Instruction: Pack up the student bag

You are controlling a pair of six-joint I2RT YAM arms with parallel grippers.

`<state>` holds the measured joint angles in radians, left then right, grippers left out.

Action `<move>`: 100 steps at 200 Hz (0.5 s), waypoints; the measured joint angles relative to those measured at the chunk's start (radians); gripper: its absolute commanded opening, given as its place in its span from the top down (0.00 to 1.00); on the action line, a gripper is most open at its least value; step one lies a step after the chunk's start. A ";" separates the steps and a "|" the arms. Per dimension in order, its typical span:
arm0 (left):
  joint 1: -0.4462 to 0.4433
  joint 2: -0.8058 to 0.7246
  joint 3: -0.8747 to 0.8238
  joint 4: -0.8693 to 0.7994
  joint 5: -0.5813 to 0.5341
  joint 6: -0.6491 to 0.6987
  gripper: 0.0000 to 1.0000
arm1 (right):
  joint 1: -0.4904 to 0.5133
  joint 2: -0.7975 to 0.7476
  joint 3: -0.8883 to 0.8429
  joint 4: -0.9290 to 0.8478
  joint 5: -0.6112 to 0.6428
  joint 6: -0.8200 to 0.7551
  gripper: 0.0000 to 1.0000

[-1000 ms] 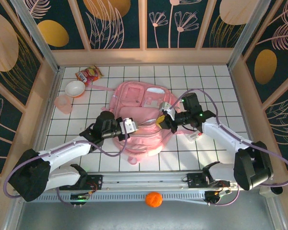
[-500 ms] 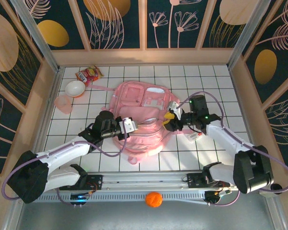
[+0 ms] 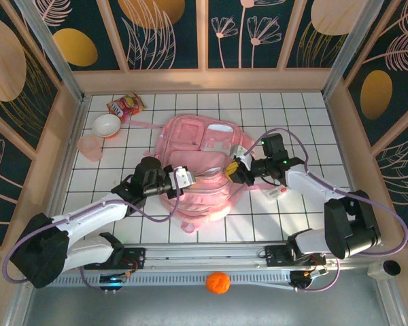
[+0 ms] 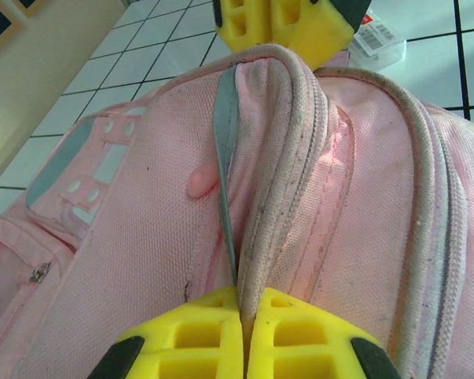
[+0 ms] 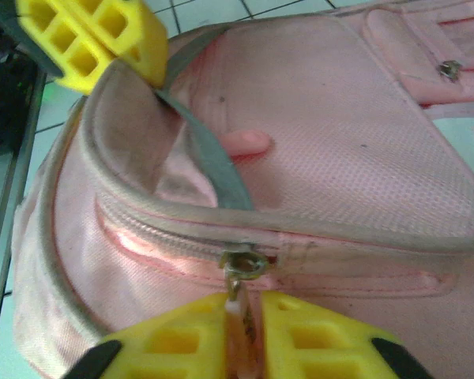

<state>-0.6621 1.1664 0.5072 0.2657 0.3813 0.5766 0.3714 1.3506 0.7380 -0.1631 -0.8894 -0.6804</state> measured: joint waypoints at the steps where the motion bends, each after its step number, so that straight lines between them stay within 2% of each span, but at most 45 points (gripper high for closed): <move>1: 0.000 0.000 0.000 0.000 -0.001 -0.002 1.00 | 0.001 0.000 0.000 0.000 0.000 0.000 0.96; 7: 0.000 0.002 0.000 0.000 -0.005 -0.012 1.00 | 0.005 -0.002 0.000 -0.005 0.000 0.006 1.00; 52: -0.006 0.006 0.026 -0.009 -0.050 -0.089 1.00 | 0.054 -0.080 0.000 -0.017 0.054 0.119 1.00; 100: -0.048 0.037 0.097 -0.026 -0.164 -0.120 1.00 | 0.142 -0.135 -0.015 0.085 0.097 0.471 1.00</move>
<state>-0.7105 1.2037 0.6037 0.2401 0.2173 0.4568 0.5137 1.2160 0.7227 -0.0776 -0.7921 -0.2096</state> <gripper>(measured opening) 0.052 0.045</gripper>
